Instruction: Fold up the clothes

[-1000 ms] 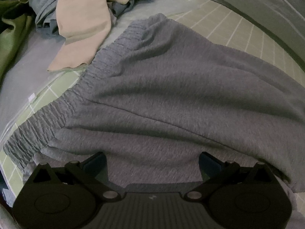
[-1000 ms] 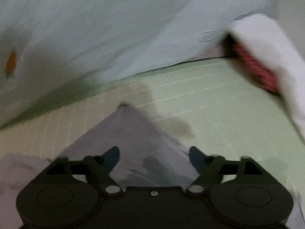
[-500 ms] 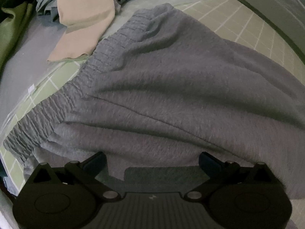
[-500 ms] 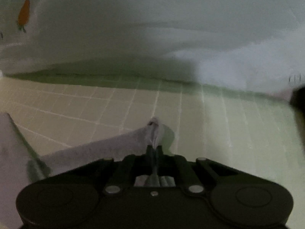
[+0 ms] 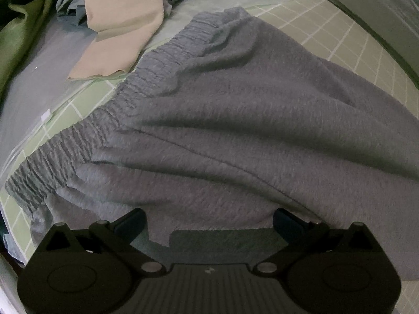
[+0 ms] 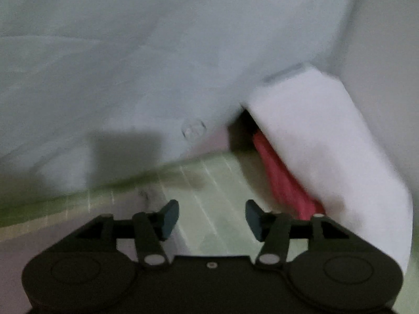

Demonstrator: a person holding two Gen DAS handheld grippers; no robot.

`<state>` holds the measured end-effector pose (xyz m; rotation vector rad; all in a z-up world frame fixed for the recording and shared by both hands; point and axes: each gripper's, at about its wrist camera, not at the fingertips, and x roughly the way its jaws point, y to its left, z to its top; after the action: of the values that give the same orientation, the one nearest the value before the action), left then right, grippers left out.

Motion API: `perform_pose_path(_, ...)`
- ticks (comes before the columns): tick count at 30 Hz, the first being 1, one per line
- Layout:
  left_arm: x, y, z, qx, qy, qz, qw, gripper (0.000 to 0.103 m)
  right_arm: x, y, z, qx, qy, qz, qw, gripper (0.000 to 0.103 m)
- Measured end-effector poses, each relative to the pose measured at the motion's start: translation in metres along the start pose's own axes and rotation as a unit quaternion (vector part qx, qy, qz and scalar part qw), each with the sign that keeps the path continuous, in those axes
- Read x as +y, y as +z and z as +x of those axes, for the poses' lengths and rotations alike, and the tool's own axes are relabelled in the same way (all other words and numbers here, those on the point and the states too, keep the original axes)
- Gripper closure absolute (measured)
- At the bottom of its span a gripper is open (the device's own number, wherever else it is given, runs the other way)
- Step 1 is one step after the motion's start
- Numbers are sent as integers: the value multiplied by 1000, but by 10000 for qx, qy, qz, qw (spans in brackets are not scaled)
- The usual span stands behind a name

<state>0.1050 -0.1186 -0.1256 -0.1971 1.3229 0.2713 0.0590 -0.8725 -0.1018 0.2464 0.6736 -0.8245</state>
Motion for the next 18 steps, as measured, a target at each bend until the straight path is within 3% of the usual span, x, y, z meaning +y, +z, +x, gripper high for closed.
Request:
perform_pose_path(6,1,-2,1,15,-2,0,10000,0,-15,-68,-12,666,-214,440,9966,31)
perform_pose_path(11,1,2,3,39,-1,-4,10000,0,-20,-92,-17,788,-251,847,9930,30)
perform_pose_path(12,0,6,5,35,-1,-2,10000,0,-20,-94,-18,756,-232,845,9933,35)
perform_pose_path(14,-3,14,9,26,-1,2,10000,0,-21,-96,-21,670,-158,720,9950,70)
perform_pose_path(15,-2,14,9,10,-4,5,10000,0,-20,-93,-22,646,-113,572,9962,101)
perform_pose_path(18,-2,11,6,-33,-11,10,10000,0,-30,-86,-17,668,-142,507,9964,99)
